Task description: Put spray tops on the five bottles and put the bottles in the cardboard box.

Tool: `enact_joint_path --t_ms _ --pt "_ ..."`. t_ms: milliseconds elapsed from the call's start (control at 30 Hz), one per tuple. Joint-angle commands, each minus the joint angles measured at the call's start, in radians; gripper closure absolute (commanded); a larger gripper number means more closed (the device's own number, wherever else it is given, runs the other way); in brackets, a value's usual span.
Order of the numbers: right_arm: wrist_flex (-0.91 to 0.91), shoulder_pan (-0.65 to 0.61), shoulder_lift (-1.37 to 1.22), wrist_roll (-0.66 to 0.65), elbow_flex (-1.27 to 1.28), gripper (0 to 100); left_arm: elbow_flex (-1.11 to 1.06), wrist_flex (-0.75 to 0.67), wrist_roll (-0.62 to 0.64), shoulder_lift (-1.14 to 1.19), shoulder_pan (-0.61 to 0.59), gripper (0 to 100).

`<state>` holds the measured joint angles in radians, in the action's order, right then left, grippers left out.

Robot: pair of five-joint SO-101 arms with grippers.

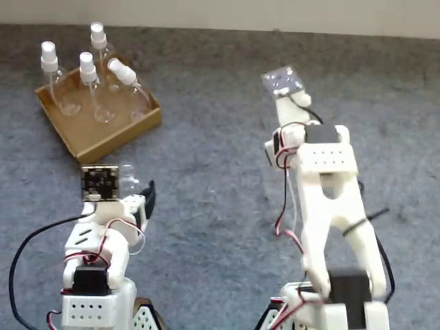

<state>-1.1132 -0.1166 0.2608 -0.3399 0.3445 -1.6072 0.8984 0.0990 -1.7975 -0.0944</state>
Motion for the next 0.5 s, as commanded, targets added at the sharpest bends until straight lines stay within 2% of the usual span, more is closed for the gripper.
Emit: enact_joint_path --t_ms 0,133,367,467 --pt "-0.022 -0.012 0.229 0.129 0.002 99.4 0.016 -0.029 0.006 -0.012 0.145 86" --pt "-0.022 -0.013 0.377 0.172 0.073 99.4 0.018 -0.031 0.003 -0.012 0.286 86" --pt "-0.024 -0.015 0.648 0.175 0.13 99.4 0.007 -0.031 -0.189 -0.012 0.591 86" --pt "-0.024 -0.015 0.733 0.273 0.15 99.4 0.007 -0.11 -0.204 -0.012 0.668 86"
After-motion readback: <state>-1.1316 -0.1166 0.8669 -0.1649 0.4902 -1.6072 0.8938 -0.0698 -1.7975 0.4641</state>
